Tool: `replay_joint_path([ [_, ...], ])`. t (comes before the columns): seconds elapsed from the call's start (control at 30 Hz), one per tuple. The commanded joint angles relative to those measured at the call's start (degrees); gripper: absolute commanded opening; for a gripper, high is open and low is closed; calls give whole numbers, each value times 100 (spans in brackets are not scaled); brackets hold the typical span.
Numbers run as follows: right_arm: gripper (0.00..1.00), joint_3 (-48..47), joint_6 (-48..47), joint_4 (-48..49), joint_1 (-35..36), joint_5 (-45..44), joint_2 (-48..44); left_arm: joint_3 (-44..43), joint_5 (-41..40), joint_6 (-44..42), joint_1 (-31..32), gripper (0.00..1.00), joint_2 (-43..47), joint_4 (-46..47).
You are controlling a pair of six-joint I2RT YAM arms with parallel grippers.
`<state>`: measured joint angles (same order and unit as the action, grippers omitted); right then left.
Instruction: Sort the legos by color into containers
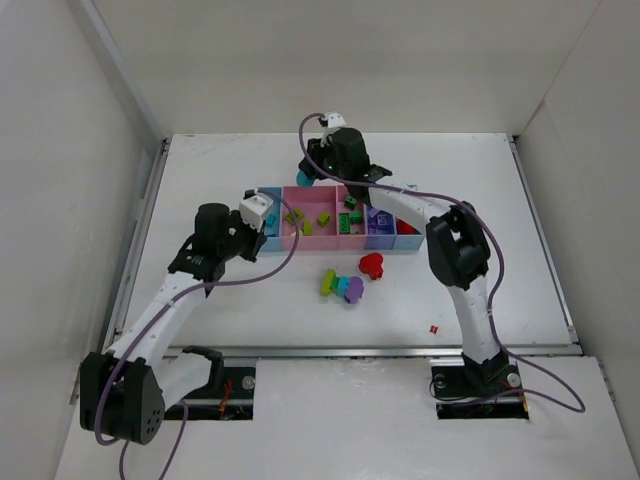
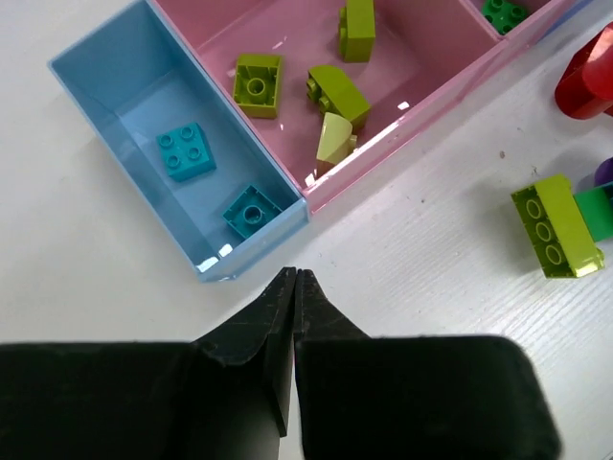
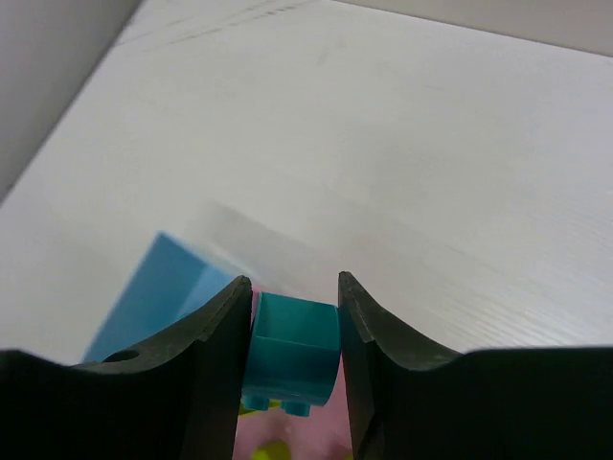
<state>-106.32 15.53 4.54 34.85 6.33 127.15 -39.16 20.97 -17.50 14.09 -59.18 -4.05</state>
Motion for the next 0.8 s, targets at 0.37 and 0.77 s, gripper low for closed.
replay_joint_path([
  [0.37, 0, -486, 284, 408, 268, 299, 81, -672, 170, 8, -626, 0, -656, 142],
  [0.77, 0, -1048, 864, 478, 514, 984, 934, -602, 47, 168, -749, 0, -815, 300],
])
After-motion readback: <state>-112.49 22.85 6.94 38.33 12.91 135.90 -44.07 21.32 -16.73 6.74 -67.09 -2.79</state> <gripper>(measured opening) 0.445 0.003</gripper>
